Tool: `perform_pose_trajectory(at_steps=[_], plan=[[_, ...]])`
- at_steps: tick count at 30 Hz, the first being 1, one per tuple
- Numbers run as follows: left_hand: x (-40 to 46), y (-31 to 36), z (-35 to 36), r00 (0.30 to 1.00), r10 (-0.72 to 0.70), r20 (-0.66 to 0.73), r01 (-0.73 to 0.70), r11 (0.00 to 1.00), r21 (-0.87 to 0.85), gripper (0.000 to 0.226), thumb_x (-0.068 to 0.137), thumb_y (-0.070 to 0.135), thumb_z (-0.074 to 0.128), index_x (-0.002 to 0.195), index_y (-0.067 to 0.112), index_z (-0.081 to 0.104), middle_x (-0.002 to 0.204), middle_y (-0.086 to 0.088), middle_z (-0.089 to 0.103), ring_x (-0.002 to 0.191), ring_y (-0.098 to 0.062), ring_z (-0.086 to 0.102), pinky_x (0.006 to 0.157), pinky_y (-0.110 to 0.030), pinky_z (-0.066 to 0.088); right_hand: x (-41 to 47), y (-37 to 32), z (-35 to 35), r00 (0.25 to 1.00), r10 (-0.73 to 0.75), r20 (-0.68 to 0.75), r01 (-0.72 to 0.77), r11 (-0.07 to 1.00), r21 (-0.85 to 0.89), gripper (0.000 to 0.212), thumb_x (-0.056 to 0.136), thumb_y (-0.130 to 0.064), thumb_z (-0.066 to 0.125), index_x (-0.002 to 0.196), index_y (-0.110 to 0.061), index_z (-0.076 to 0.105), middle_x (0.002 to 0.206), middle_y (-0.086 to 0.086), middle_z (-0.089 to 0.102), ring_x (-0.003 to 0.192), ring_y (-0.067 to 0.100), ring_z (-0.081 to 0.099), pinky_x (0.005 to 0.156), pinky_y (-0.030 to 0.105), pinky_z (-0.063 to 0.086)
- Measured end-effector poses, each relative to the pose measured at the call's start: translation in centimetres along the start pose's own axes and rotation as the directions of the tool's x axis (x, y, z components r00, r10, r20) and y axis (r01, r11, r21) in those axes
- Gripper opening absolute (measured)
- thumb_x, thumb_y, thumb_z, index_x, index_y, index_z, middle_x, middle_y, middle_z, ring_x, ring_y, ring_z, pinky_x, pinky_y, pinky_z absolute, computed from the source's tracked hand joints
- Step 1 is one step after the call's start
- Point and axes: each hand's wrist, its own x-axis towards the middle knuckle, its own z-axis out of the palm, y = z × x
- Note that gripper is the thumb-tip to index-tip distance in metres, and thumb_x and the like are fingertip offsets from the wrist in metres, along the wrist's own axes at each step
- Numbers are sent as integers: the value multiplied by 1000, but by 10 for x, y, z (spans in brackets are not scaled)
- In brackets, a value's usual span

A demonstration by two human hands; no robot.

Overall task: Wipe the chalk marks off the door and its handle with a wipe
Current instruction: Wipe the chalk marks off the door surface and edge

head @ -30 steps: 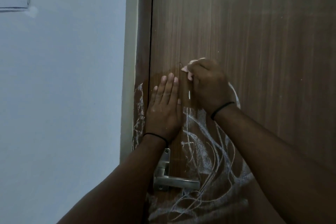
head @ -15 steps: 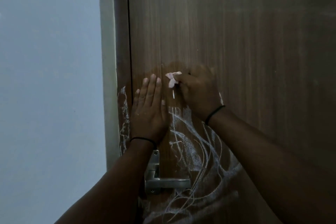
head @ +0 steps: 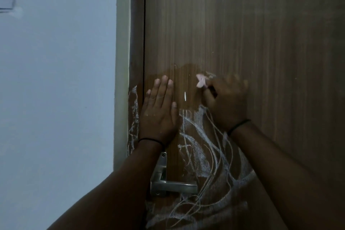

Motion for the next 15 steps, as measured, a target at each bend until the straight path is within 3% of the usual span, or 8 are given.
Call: perform_pose_trajectory(at_steps=[2,6,11,15], plan=[[1,-1,0,1000,4,3,-4,1000,-10,58,101,30,29,156,18,17,165,-3,16,153,-15,6,124,-39,9,18,-10,0,999,37,-23,-37,999,4,9,88,-20,65,87,-13,70,83,7,65,83,31,59,77,41,39],[2,0,-3,1000,-6,10,7,1000,-6,57,101,30,27,155,17,17,165,-4,15,153,-15,6,124,-39,8,-1,-13,2,975,-205,85,201,978,53,14,94,-25,62,97,-20,75,88,3,66,89,27,59,79,38,35],[0,2,-4,1000,-14,26,14,1000,4,58,101,29,30,156,16,18,165,-3,14,153,-14,5,124,-36,4,16,8,-7,997,76,-29,-74,996,43,16,93,-21,59,94,-16,73,85,9,65,83,31,58,79,42,41],[2,2,-6,999,-14,29,14,1000,-5,58,101,28,31,156,14,19,165,-4,15,153,-16,6,124,-38,6,5,-3,-4,986,-163,-17,164,985,57,18,94,-21,57,93,-21,75,79,4,61,77,26,55,74,38,39]])
